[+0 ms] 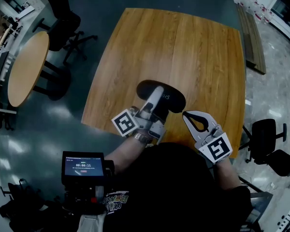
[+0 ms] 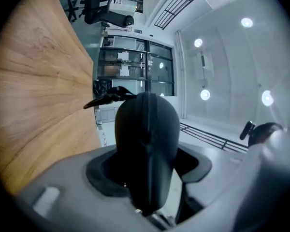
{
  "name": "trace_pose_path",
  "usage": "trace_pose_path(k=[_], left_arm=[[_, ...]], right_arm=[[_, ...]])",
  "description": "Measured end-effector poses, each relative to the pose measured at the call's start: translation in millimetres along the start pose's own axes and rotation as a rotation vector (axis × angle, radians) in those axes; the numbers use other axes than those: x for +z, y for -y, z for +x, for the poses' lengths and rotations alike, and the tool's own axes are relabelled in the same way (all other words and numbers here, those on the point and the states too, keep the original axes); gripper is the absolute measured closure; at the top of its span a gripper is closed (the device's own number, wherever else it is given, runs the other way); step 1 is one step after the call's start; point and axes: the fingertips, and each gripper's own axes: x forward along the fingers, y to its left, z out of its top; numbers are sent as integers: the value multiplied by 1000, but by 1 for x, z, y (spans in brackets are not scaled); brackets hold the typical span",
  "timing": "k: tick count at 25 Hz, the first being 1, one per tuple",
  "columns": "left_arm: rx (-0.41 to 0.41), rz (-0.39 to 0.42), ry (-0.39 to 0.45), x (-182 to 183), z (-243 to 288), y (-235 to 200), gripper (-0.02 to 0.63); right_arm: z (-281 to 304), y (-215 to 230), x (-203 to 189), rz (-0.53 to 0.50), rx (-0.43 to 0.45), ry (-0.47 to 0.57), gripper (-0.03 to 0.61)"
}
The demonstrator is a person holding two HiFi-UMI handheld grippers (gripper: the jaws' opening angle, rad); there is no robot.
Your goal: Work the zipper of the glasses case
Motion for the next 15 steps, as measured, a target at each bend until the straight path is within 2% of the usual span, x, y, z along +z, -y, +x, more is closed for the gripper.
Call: trace_pose_path(k=[2,5,9,11,15], left_arm=[[-4,-8,-8,-2,-3,-1,359],[11,-31,26,-2,-5,-4,359],[64,-14,76,0,-9,-10,359],[91,0,86,-1,-12,-11,359],[116,-49,110,3,-16,-19,359]], right_arm=[[-4,14,0,44,-47,27,571],[-6,23,-4,94,-91,53,571],[-3,22,-9,95,-135,55,572],[-2,21,-12,94,-150,42,572],[1,18,-12,140,-153,31,571]])
